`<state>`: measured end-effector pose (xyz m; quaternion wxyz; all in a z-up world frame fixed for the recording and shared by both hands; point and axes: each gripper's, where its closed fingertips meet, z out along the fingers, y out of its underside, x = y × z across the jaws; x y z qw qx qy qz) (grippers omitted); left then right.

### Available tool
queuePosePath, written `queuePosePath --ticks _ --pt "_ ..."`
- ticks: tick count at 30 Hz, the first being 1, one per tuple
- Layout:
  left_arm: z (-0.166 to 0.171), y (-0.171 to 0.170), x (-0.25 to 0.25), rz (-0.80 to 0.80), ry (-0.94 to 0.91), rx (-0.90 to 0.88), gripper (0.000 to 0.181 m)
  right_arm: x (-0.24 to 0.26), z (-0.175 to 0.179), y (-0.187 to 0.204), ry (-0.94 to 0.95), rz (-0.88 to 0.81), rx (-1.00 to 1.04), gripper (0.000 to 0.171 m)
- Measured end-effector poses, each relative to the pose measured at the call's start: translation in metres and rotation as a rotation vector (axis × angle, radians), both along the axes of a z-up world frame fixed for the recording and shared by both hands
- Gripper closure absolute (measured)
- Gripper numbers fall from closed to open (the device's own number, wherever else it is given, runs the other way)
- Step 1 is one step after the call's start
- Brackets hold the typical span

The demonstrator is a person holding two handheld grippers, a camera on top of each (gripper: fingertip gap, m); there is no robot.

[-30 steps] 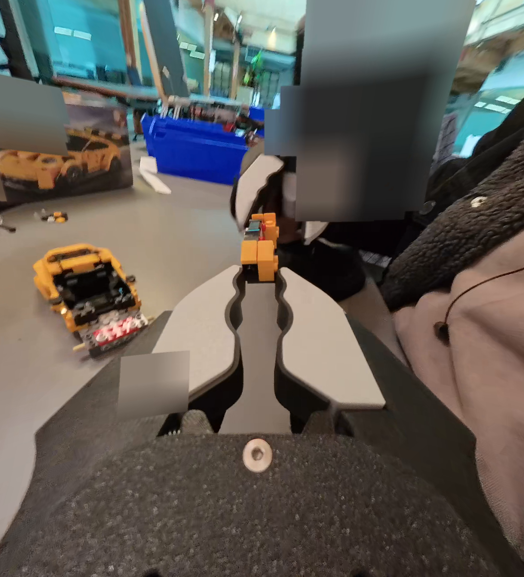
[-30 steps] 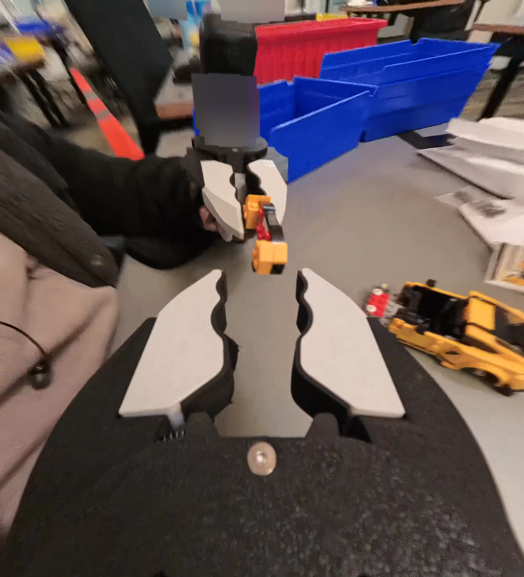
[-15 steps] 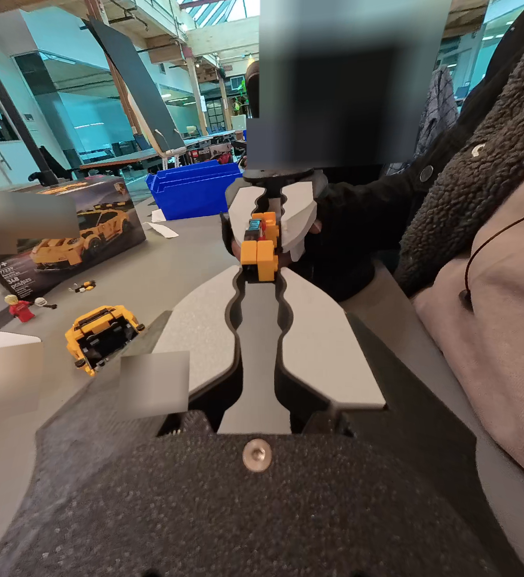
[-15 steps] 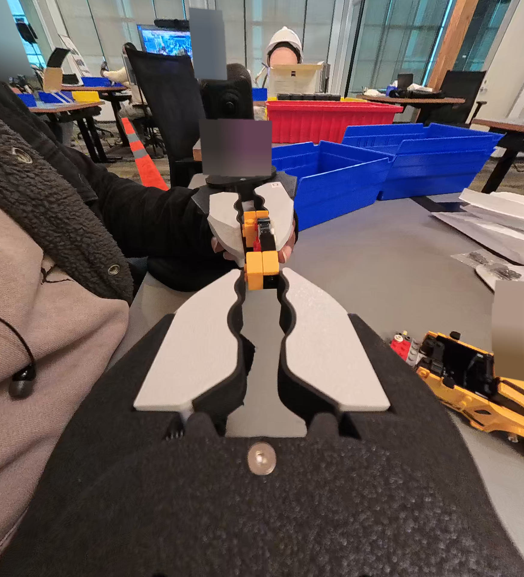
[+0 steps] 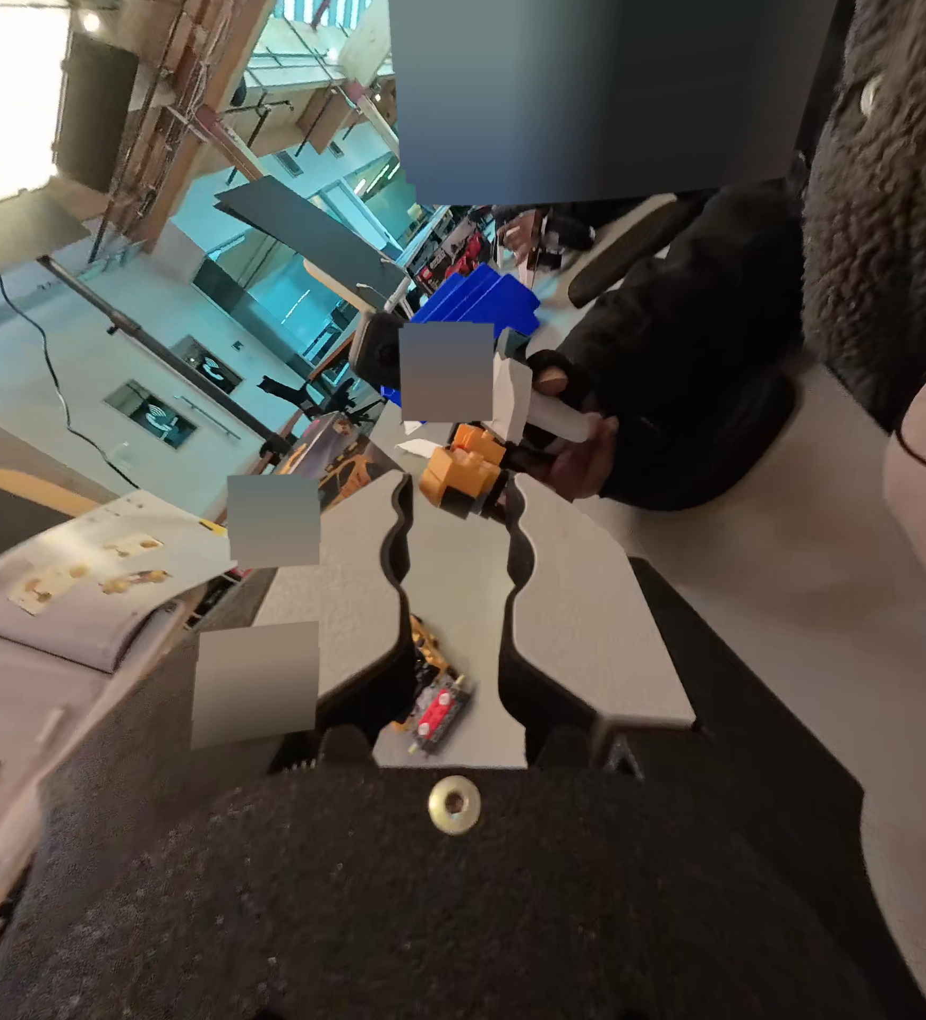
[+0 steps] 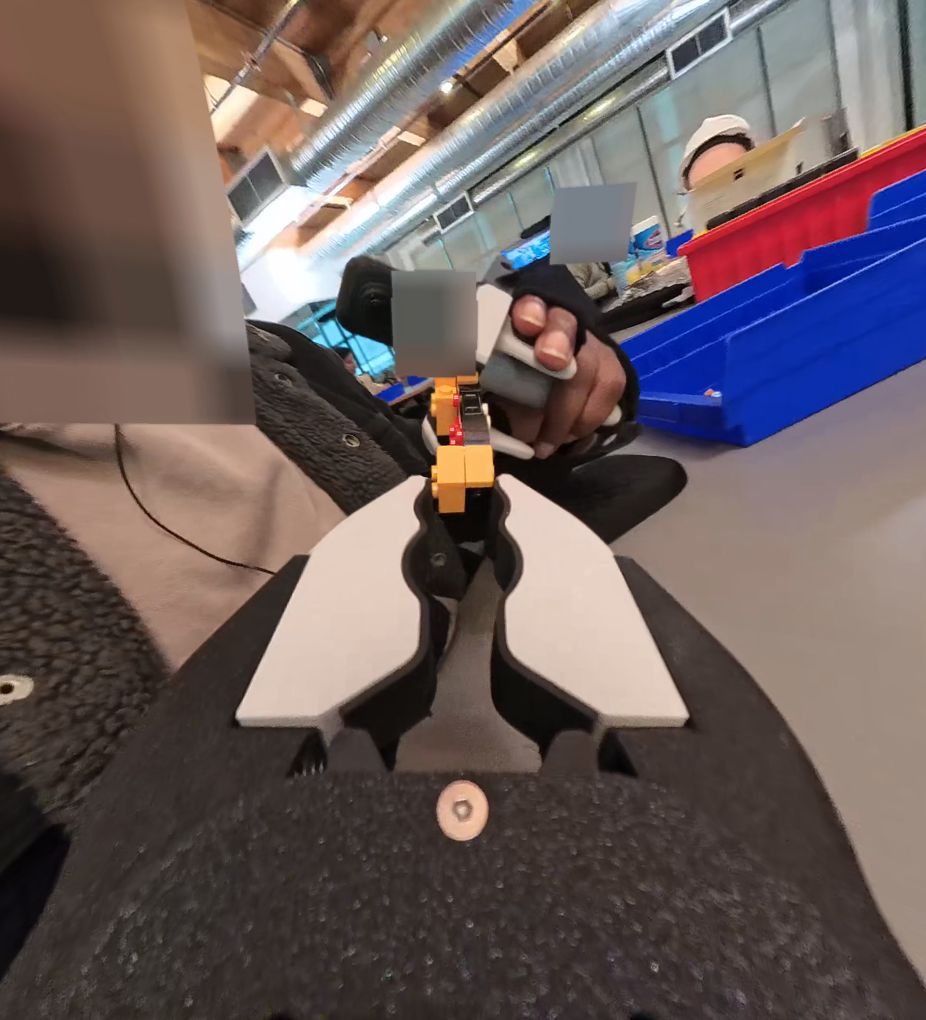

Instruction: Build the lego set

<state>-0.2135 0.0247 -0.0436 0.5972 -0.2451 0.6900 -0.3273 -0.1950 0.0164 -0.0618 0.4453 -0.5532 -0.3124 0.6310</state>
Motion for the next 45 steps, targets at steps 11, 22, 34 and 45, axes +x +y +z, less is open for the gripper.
queuePosePath --ticks 11,22,34,45 --pt "-0.001 0.000 0.003 0.042 0.028 0.109 0.153 0.001 -0.001 0.000 0.043 0.047 -0.071 0.152" --pt "-0.003 0.000 0.003 0.037 0.038 0.090 0.154 0.001 -0.002 -0.001 0.040 0.050 -0.076 0.152" --pt "-0.013 0.014 0.002 0.027 0.041 -0.107 0.143 0.004 -0.006 0.009 0.005 -0.033 -0.063 0.152" --pt "-0.033 0.022 0.007 0.023 0.082 -0.215 0.141 -0.001 -0.024 0.019 -0.048 -0.018 -0.226 0.152"
